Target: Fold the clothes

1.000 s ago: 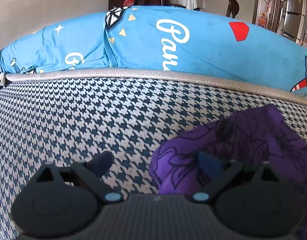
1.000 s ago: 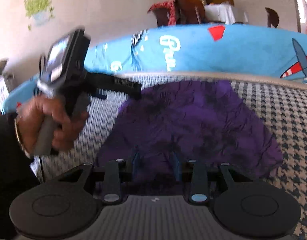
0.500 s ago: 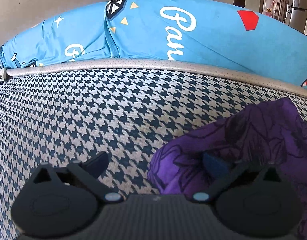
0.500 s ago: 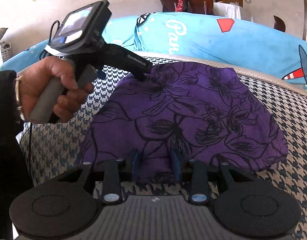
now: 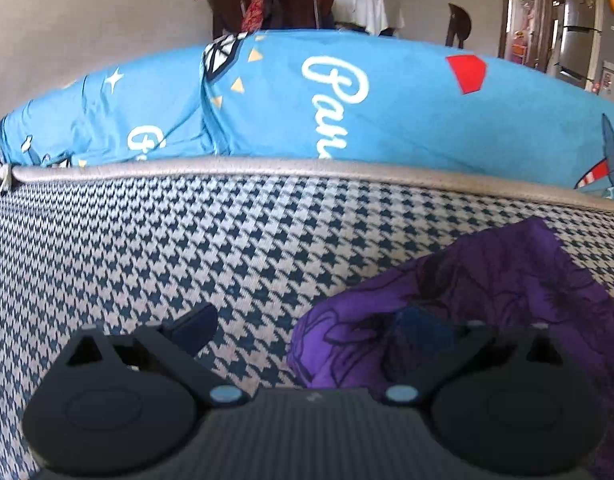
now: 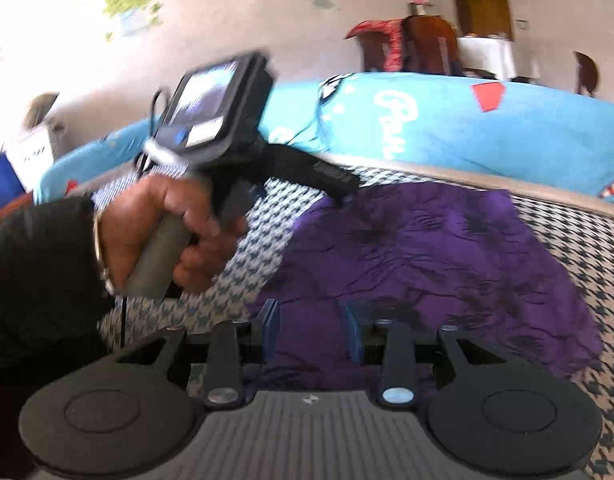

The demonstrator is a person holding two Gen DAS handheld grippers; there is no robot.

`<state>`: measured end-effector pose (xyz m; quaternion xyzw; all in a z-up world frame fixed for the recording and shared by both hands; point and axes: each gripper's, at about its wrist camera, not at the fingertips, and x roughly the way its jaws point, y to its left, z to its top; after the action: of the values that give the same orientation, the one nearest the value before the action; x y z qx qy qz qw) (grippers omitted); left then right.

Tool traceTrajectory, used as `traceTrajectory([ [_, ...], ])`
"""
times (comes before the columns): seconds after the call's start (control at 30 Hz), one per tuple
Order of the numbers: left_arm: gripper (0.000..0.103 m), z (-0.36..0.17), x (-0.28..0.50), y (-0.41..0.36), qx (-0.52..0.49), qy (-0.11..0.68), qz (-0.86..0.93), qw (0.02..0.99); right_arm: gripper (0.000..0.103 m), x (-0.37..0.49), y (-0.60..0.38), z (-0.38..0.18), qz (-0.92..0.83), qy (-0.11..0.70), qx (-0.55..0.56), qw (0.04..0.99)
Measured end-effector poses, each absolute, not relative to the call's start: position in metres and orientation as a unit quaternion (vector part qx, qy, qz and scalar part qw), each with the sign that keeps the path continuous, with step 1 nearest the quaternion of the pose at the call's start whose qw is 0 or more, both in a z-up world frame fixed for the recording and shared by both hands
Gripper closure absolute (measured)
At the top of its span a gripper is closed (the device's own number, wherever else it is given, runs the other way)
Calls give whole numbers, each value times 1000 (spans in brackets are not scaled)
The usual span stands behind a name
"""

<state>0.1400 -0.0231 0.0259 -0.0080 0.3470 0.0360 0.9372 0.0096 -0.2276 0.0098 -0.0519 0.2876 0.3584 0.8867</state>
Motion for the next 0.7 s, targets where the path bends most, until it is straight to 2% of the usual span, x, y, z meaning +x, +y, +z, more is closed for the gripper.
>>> traceTrajectory([
  [0.43, 0, 2, 145, -42, 15, 385, -5, 923, 69, 18, -188, -15, 364, 308, -102, 873],
  [0.7, 0, -9, 158, -26, -46, 425, -4, 904, 69, 30, -172, -22, 361, 329, -104, 866],
])
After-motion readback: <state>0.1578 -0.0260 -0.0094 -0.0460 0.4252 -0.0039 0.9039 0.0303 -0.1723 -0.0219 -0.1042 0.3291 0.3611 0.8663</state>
